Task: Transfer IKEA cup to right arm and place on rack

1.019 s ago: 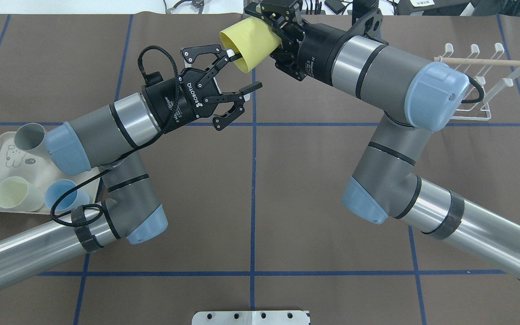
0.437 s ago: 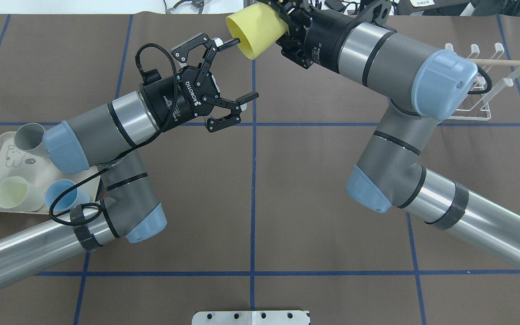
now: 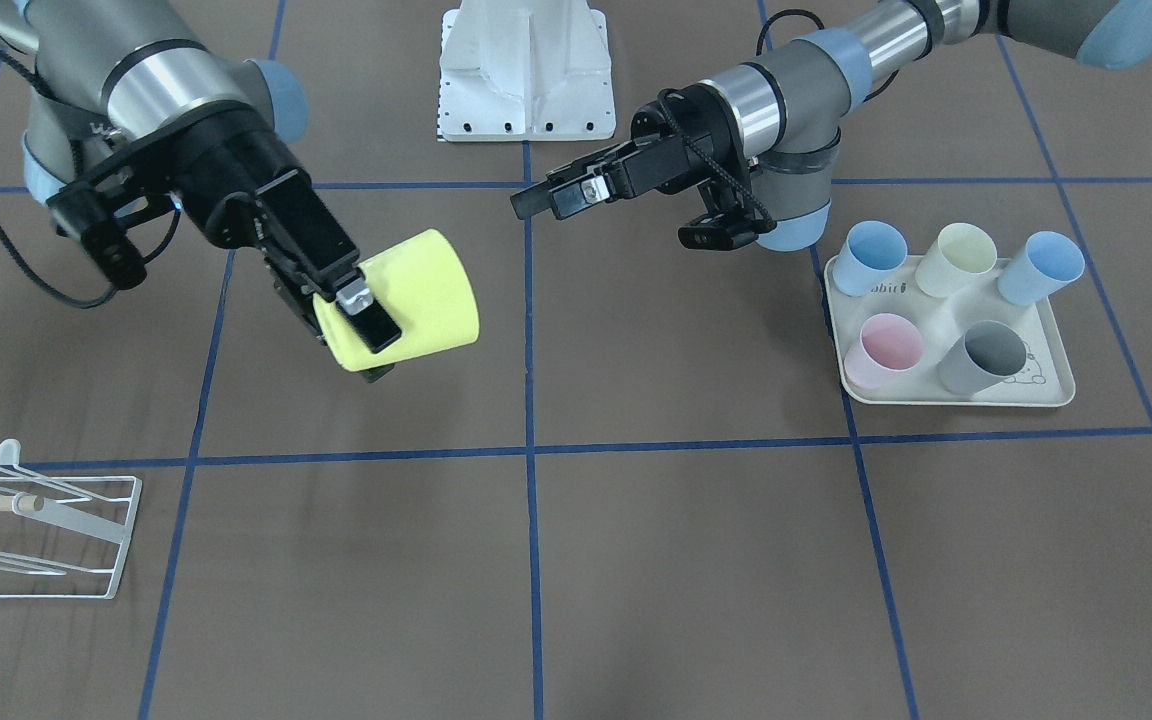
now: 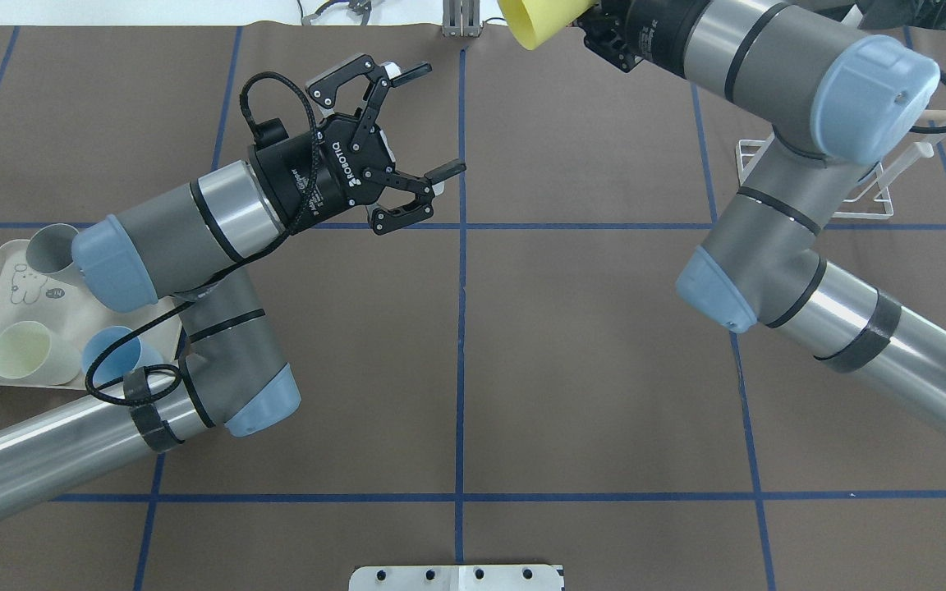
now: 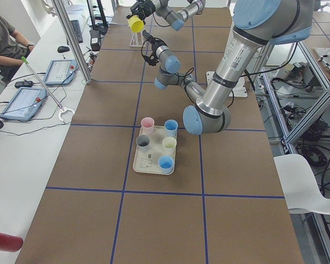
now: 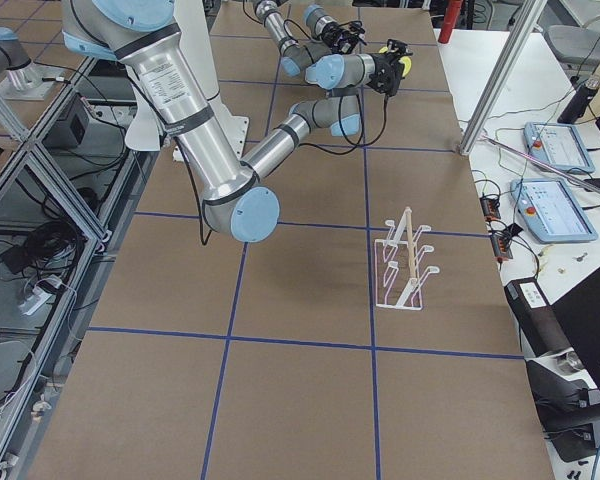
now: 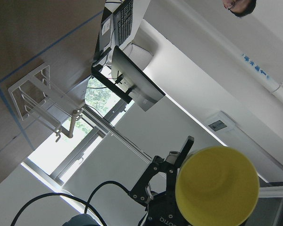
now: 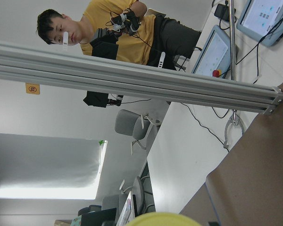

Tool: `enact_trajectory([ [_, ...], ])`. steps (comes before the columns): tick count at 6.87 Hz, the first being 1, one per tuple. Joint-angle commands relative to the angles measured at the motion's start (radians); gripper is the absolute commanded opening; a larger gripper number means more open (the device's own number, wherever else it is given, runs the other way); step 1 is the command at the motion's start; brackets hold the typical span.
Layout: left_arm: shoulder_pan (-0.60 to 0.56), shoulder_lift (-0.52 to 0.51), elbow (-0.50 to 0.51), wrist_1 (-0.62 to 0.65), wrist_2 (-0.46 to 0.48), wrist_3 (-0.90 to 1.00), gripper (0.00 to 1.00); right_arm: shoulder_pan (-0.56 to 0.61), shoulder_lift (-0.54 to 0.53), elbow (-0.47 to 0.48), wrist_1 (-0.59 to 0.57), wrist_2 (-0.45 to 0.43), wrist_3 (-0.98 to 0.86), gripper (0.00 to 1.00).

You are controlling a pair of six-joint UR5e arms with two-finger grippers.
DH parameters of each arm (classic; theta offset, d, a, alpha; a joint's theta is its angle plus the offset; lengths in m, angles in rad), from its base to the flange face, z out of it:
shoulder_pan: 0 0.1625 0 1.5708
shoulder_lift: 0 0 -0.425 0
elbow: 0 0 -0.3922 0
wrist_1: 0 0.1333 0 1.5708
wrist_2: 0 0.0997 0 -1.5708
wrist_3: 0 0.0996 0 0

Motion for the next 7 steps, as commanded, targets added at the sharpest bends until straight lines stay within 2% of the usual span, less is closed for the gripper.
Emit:
enact_trajectory([
  [1, -0.047, 0.001, 0.0, 0.009, -0.009, 0.019, 1.0, 0.122, -0.07, -0.038, -0.002, 0.047, -0.067, 0.0],
  [2, -0.048, 0.001, -0.002, 0.017, -0.009, 0.121, 1.0, 0.177, -0.121, -0.038, -0.004, 0.134, -0.194, 0.0],
  [3, -0.048, 0.01, 0.0, 0.023, -0.009, 0.207, 1.0, 0.218, -0.197, -0.032, -0.003, 0.178, -0.33, 0.0],
  [5, -0.054, 0.01, -0.029, 0.108, -0.05, 0.311, 1.0, 0.295, -0.329, -0.016, -0.009, 0.23, -0.592, 0.0],
  [7, -0.053, 0.011, -0.07, 0.168, -0.05, 0.311, 1.0, 0.361, -0.464, 0.048, -0.015, 0.229, -0.829, 0.0],
])
